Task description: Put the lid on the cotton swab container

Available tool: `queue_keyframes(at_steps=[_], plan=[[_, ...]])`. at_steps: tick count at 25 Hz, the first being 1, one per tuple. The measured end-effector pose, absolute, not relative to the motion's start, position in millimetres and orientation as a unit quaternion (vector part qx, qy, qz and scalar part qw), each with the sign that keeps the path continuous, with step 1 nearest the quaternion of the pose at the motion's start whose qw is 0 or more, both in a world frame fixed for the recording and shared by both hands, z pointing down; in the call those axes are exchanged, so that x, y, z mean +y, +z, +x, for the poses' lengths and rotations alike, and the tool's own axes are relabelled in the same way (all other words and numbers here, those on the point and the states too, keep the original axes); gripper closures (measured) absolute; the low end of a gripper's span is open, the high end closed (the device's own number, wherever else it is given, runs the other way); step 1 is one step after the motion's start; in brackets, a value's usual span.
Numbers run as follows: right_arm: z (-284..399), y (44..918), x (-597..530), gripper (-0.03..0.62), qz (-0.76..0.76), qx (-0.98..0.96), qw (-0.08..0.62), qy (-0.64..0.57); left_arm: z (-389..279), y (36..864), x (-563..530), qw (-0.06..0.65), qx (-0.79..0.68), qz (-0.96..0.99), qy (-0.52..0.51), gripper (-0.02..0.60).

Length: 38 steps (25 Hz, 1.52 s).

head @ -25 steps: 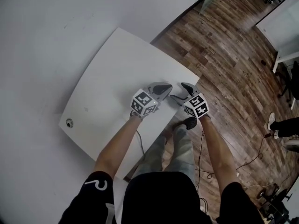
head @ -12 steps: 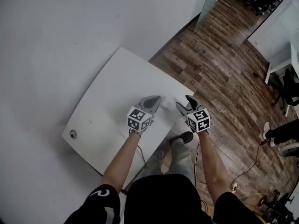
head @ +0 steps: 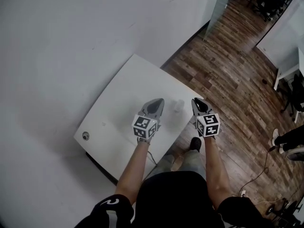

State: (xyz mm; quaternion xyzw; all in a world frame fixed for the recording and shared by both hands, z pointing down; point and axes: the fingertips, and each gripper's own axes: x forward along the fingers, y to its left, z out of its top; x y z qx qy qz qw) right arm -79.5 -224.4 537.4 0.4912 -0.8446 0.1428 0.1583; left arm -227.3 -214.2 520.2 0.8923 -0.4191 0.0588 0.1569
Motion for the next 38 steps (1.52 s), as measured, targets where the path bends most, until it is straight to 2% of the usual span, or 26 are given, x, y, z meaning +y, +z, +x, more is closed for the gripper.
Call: queue_keyframes(at_steps=[2,22,38], plan=[[-77.0,528.8,-224.6,0.582,0.496,-0.842,0.156,0.141,-232.8,512.9,-210.4,0.157,-0.435,0.885,0.051,0.557],[-33.9,476.4,-242.3,0.582,0.446,-0.876,0.135,0.123,-245.4,457.4,-188.0,0.125,-0.597,0.792,0.022,0.557],[-25.4,461.7,-249.3,0.582,0.397,-0.904,0.125,0.094,-226.0,436.8,-184.2,0.095,-0.628,0.771,0.040,0.557]])
